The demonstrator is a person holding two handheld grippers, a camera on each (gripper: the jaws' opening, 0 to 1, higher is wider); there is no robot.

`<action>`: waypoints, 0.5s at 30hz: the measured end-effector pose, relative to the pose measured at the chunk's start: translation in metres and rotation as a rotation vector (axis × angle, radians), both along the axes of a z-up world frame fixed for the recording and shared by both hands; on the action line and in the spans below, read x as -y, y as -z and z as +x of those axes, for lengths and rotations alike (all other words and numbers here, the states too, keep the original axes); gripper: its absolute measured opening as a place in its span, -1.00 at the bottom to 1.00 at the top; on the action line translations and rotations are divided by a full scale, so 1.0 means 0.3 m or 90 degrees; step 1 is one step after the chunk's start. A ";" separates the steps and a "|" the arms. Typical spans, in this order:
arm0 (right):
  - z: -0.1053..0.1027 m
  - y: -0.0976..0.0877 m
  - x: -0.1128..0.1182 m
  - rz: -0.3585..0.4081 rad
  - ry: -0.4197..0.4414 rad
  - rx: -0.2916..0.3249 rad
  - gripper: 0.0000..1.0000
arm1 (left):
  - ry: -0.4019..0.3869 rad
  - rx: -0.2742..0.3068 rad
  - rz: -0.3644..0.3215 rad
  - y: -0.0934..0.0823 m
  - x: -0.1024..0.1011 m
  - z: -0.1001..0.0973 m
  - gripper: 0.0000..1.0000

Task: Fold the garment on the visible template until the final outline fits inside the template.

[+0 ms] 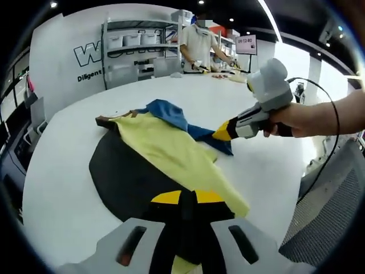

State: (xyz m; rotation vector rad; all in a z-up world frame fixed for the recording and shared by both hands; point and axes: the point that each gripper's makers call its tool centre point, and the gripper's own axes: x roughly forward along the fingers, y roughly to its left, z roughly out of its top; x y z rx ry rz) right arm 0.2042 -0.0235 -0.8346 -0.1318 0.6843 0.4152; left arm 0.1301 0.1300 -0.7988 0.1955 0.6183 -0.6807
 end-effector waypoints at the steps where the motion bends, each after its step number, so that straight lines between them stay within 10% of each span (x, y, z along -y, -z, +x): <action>1: 0.000 -0.007 0.000 0.002 0.000 0.002 -1.00 | 0.001 -0.001 -0.001 0.001 0.003 -0.004 -0.93; 15: 0.041 -0.126 0.058 -0.007 -0.002 0.057 -1.00 | 0.015 0.006 -0.013 -0.007 0.037 -0.020 -0.92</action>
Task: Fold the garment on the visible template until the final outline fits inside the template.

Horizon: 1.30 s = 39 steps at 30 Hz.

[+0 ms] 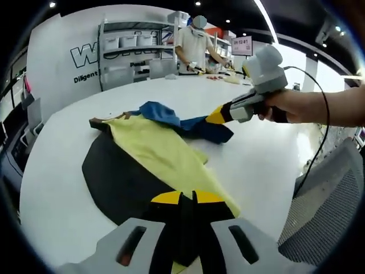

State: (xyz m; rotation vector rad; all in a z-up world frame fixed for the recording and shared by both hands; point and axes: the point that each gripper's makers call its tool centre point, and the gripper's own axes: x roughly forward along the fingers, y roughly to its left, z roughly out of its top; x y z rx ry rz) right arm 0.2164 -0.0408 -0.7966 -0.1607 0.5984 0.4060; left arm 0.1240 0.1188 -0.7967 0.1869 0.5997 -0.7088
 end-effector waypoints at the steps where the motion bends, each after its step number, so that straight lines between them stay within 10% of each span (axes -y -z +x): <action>1: 0.004 -0.005 0.007 -0.002 0.002 0.004 -1.00 | -0.002 0.002 -0.001 0.001 -0.001 0.003 -0.93; 15: 0.074 -0.135 0.133 -0.045 0.015 0.057 -1.00 | 0.016 0.016 -0.013 -0.024 0.009 -0.009 -0.89; 28: 0.091 -0.163 0.165 -0.048 0.027 0.069 -1.00 | 0.136 -0.026 0.072 0.073 0.057 -0.113 -0.58; 39: 0.090 -0.179 0.188 -0.050 0.032 0.078 -1.00 | 0.134 -0.069 0.098 0.151 0.074 -0.142 -0.74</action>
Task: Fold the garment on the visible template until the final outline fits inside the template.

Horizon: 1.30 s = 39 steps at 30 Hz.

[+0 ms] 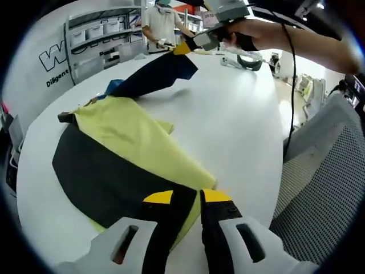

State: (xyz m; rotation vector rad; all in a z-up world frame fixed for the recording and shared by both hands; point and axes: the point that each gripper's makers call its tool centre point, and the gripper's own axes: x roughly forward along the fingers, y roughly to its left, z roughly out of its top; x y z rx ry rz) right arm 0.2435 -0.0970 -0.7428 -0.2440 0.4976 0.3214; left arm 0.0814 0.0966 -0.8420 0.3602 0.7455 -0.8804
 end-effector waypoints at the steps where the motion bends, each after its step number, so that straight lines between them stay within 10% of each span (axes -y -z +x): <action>1: -0.003 0.000 0.001 0.000 0.001 0.000 -1.00 | -0.002 -0.002 -0.003 0.001 0.002 0.000 -0.75; 13: -0.017 0.012 0.024 0.004 0.011 -0.007 -1.00 | 0.004 0.037 0.039 0.015 -0.020 0.034 -0.98; 22: -0.013 0.002 0.042 0.002 0.015 -0.005 -1.00 | -0.048 0.077 -0.002 -0.091 -0.069 0.071 -0.99; 30: -0.008 0.004 0.078 -0.011 0.018 -0.011 -1.00 | -0.144 0.138 0.007 -0.209 -0.250 0.165 -0.99; 39: -0.015 0.029 0.115 -0.025 0.025 -0.028 -1.00 | -0.228 0.172 0.077 -0.214 -0.480 0.242 -0.99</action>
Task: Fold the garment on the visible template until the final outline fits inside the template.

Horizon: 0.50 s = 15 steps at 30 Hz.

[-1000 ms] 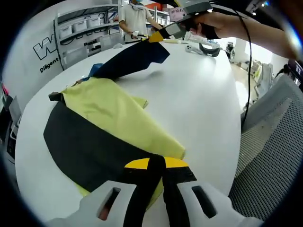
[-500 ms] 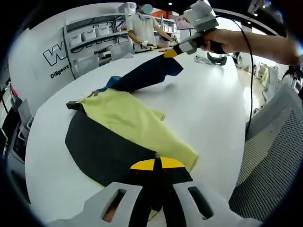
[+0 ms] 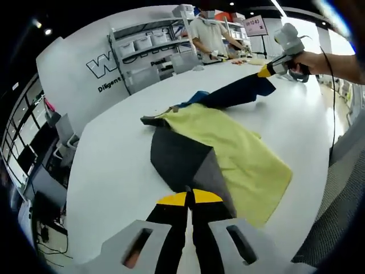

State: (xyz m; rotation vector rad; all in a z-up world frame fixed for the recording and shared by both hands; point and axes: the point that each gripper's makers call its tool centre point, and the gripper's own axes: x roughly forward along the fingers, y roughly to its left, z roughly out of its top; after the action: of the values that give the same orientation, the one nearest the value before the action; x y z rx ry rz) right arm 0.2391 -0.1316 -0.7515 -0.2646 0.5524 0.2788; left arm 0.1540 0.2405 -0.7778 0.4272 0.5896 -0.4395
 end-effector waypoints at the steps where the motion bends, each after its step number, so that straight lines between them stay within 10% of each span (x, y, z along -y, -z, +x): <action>1: -0.001 0.003 0.004 0.000 0.001 -0.003 -1.00 | -0.001 -0.001 0.001 0.002 -0.006 0.001 -0.99; 15: -0.006 0.060 0.066 -0.029 0.000 -0.046 -1.00 | -0.046 -0.003 0.095 0.066 -0.175 0.045 -0.99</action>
State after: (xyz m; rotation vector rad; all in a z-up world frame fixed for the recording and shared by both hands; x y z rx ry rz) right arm 0.2374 -0.1515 -0.7696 -0.2992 0.6310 0.2772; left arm 0.1676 0.2931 -0.7977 0.5454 0.6431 -0.3287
